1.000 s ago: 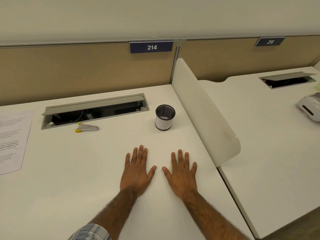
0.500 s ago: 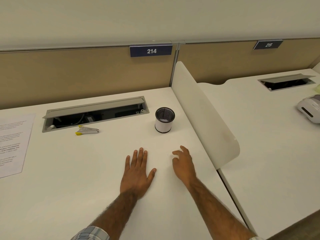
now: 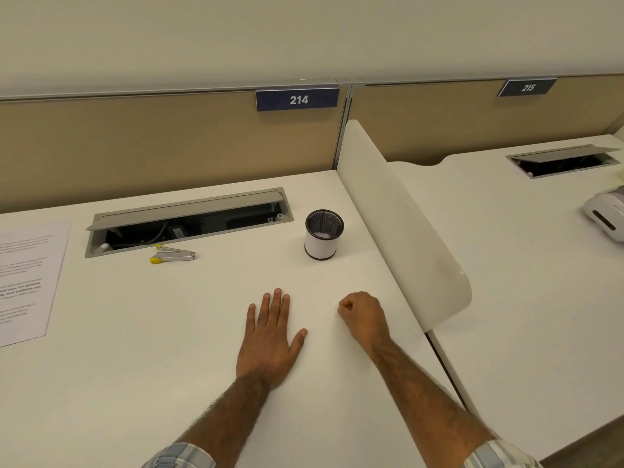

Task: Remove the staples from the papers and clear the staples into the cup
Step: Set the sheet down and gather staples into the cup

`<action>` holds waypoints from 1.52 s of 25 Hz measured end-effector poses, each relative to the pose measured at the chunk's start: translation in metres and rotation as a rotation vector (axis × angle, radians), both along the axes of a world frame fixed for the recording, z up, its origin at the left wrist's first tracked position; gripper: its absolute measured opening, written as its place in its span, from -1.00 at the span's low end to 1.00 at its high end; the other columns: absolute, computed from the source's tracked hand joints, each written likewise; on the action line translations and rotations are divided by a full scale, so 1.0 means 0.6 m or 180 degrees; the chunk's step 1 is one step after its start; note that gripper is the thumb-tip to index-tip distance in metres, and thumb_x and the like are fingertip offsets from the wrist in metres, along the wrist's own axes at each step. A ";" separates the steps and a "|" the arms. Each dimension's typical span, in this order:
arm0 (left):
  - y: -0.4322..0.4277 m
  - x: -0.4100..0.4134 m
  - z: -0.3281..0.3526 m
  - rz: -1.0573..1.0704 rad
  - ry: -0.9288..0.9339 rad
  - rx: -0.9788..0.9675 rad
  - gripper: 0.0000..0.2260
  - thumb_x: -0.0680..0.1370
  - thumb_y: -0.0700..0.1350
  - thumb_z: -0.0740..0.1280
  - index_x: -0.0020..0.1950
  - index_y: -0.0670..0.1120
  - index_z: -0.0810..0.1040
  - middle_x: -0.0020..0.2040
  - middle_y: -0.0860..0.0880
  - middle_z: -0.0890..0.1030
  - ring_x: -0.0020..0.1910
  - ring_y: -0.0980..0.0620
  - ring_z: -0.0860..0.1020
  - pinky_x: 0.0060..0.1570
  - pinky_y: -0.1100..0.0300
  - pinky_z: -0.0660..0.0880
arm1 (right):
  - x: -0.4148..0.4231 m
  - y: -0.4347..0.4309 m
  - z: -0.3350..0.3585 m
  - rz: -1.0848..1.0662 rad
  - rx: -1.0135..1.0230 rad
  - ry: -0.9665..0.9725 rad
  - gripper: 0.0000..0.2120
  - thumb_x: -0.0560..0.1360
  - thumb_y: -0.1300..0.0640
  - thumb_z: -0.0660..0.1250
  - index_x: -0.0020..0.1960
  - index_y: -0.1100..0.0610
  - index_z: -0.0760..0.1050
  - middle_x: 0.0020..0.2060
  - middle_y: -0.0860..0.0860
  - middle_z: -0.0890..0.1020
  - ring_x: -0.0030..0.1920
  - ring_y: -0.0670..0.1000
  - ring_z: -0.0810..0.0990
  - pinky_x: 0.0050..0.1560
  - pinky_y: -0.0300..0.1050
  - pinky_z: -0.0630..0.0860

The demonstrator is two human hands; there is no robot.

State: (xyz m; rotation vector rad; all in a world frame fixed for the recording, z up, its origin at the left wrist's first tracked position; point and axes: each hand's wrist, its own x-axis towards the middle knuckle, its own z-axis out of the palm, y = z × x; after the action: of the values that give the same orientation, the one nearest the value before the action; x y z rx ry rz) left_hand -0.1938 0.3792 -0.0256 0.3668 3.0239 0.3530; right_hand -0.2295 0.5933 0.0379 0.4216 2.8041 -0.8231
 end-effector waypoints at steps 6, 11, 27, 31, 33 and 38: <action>0.000 -0.001 -0.001 -0.0005 -0.0023 -0.0028 -0.31 0.67 0.31 -0.17 0.69 -0.03 -0.24 0.70 0.02 -0.25 0.66 0.01 -0.29 0.61 -0.07 -0.24 | -0.015 -0.016 -0.013 0.0691 0.0893 0.0104 -0.77 0.61 0.10 0.23 0.17 0.15 0.58 0.11 0.08 0.60 0.11 0.13 0.59 0.11 -0.03 0.52; -0.001 0.000 0.001 0.0024 -0.0019 0.0001 -0.31 0.68 0.32 -0.16 0.69 -0.02 -0.24 0.69 0.03 -0.26 0.66 0.02 -0.29 0.61 -0.07 -0.24 | -0.025 -0.022 -0.008 0.0884 0.1221 0.0056 -0.80 0.63 0.11 0.20 0.10 0.17 0.56 0.07 0.08 0.62 0.06 0.11 0.61 0.06 -0.05 0.52; 0.000 -0.001 0.000 0.0004 -0.0011 -0.0047 -0.31 0.66 0.33 -0.20 0.68 -0.02 -0.26 0.69 0.02 -0.28 0.66 0.01 -0.30 0.61 -0.07 -0.25 | 0.037 -0.004 -0.033 0.0558 0.0998 0.0661 -0.64 0.54 0.19 0.23 0.33 0.11 0.52 0.20 0.08 0.57 0.21 0.13 0.52 0.13 0.04 0.49; 0.000 0.000 -0.001 0.0013 -0.0020 -0.0054 -0.30 0.65 0.35 -0.24 0.67 -0.01 -0.30 0.68 0.02 -0.31 0.65 0.02 -0.34 0.61 -0.08 -0.26 | 0.071 -0.038 -0.057 0.0802 0.1399 0.0210 -0.41 0.59 -0.14 -0.01 0.55 0.08 0.22 0.55 0.12 0.26 0.52 0.18 0.26 0.36 0.22 0.34; 0.001 -0.001 -0.002 0.0032 -0.0014 -0.0076 -0.30 0.66 0.35 -0.22 0.68 -0.01 -0.28 0.69 0.02 -0.30 0.66 0.01 -0.32 0.62 -0.08 -0.24 | 0.075 -0.042 -0.065 0.0840 0.1372 0.0040 -0.33 0.58 -0.22 -0.18 0.61 0.03 0.01 0.61 0.09 0.04 0.59 0.16 0.05 0.47 0.25 0.16; 0.001 -0.003 -0.009 0.0040 -0.0011 -0.0076 -0.29 0.67 0.34 -0.16 0.68 -0.01 -0.26 0.69 0.01 -0.28 0.66 -0.01 -0.29 0.60 -0.08 -0.26 | 0.070 -0.048 -0.057 0.0882 0.1437 0.0033 -0.32 0.57 -0.27 -0.23 0.61 -0.02 -0.01 0.61 0.08 0.04 0.59 0.18 0.06 0.45 0.30 0.17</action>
State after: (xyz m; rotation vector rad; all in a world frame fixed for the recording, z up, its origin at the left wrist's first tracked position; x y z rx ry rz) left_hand -0.1957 0.3798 -0.0311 0.3454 3.0255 0.3178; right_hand -0.1873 0.5644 0.0035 0.0812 2.9524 -0.1330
